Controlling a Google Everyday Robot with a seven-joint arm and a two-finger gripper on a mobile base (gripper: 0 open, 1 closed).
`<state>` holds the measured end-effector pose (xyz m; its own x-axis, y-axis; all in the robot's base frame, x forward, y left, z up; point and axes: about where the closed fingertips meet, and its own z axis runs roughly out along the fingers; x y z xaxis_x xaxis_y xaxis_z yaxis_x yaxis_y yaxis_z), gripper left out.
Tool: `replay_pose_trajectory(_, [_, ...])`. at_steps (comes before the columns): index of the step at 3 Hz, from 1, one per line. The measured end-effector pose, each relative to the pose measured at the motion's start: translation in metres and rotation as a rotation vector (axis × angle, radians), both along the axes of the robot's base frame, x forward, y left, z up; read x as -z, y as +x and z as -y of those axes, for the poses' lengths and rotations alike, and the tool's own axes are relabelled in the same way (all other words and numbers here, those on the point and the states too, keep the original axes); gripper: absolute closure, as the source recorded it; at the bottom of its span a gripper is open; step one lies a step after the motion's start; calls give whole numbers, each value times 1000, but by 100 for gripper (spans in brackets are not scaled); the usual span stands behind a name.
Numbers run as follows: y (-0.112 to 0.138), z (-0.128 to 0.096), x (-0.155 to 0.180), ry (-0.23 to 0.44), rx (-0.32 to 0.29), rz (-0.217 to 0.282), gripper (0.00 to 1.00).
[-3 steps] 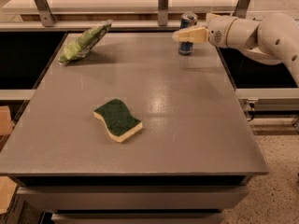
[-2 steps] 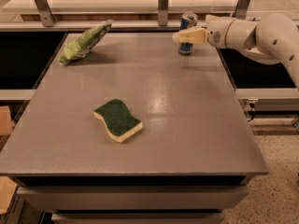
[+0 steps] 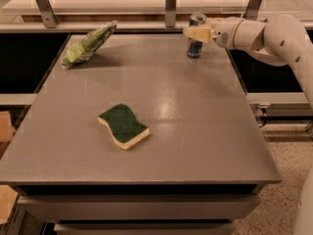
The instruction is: Move redbull can near sponge
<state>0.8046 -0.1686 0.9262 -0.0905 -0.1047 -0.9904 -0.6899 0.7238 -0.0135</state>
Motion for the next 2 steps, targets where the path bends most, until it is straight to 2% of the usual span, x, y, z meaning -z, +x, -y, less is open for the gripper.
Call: replay_pose_trajectory(2, [12,-6,-1,-2,-24,5,87])
